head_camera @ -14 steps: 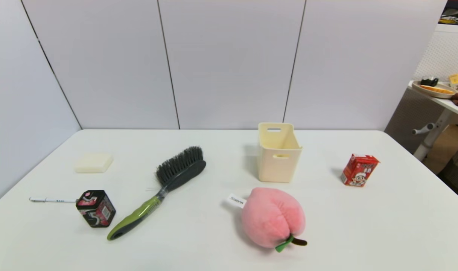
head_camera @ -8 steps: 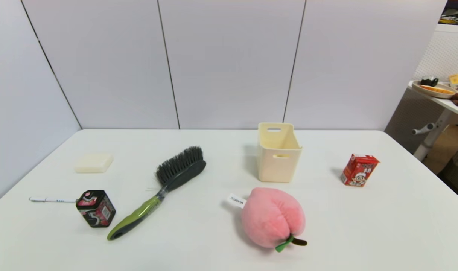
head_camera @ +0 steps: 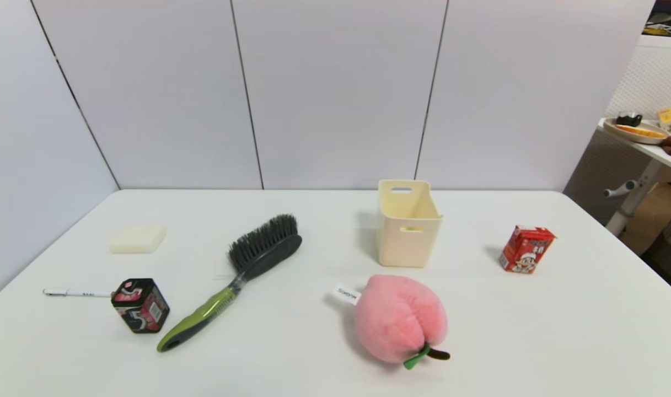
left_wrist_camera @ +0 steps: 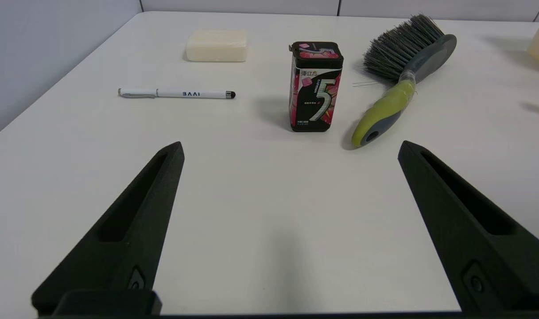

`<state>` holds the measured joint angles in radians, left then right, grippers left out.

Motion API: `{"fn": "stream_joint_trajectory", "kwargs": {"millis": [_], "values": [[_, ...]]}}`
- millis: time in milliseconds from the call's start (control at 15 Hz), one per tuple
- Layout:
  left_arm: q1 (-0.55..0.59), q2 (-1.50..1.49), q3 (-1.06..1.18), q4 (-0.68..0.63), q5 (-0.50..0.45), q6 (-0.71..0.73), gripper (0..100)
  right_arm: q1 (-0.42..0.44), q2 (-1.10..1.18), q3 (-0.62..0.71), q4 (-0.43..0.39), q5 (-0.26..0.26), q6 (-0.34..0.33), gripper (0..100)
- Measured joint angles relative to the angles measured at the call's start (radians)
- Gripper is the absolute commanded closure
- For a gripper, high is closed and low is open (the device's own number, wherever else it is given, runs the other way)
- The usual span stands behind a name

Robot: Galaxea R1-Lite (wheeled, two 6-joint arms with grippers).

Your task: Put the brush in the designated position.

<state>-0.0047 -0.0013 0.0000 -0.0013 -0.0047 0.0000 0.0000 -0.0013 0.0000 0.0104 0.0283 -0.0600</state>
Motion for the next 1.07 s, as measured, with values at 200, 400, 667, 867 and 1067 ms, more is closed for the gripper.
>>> {"fn": "stream_joint_trajectory", "kwargs": {"millis": [200, 400, 667, 867, 1067], "values": [[0.0, 0.0, 0.0, 0.0, 0.0, 0.0, 0, 0.0, 0.0, 0.0, 0.0, 0.0, -0.001, 0], [0.0, 0.0, 0.0, 0.0, 0.0, 0.0, 0, 0.0, 0.0, 0.0, 0.0, 0.0, 0.0, 0], [0.0, 0.0, 0.0, 0.0, 0.0, -0.002, 0, 0.0, 0.0, 0.0, 0.0, 0.0, 0.0, 0], [0.001, 0.0, 0.0, 0.0, 0.0, -0.005, 0, 0.0, 0.0, 0.0, 0.0, 0.0, -0.001, 0], [0.003, 0.046, -0.031, -0.001, -0.008, 0.003, 0, 0.0, 0.0, 0.0, 0.0, 0.0, -0.001, 0]]}}
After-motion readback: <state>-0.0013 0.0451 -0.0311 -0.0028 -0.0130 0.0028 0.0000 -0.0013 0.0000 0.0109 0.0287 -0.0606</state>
